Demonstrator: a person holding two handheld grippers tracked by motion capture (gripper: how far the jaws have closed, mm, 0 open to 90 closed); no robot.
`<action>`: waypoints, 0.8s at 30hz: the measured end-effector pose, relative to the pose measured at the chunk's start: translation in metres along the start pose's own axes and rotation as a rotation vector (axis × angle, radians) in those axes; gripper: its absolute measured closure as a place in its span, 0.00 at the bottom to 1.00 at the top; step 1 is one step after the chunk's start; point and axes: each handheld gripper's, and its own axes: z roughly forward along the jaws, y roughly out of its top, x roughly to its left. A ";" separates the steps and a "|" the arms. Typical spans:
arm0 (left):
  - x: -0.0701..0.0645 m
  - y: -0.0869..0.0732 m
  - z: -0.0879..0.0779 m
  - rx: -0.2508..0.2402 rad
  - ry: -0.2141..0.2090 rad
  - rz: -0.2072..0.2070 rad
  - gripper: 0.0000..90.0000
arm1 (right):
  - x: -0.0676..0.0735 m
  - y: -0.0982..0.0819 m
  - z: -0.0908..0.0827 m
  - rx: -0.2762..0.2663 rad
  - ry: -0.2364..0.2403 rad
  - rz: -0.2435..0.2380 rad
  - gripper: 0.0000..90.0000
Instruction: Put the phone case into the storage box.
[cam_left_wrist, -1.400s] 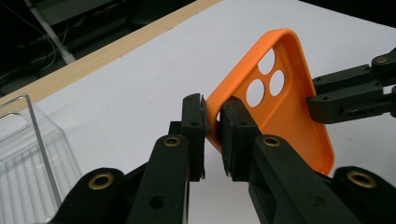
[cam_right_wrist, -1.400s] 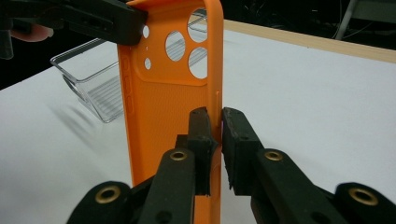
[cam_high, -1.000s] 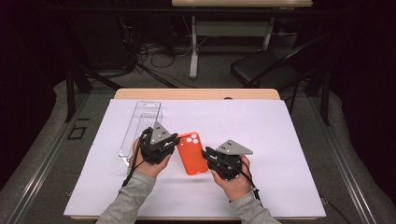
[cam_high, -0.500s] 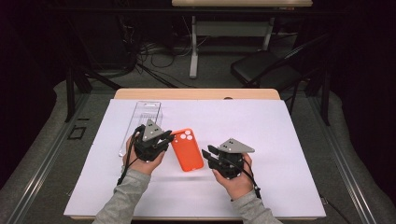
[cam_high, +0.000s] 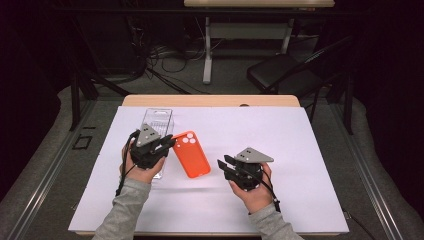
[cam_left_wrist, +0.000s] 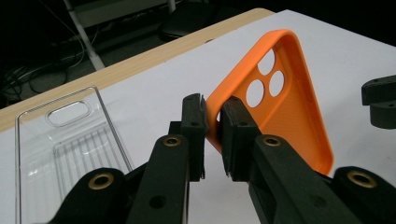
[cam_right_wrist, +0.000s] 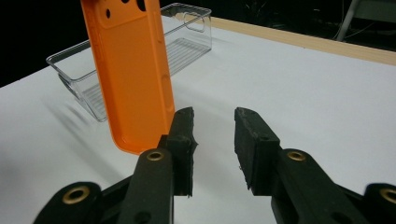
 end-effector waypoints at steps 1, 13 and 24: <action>0.002 0.000 -0.001 -0.005 0.007 -0.003 0.90 | 0.000 0.000 0.000 0.000 -0.002 -0.002 0.76; 0.021 -0.003 -0.012 -0.033 0.015 -0.054 0.90 | -0.006 0.000 -0.002 0.003 -0.007 -0.004 0.75; 0.036 -0.005 -0.025 -0.100 0.043 -0.076 0.90 | -0.009 -0.001 -0.002 0.007 -0.009 0.005 0.75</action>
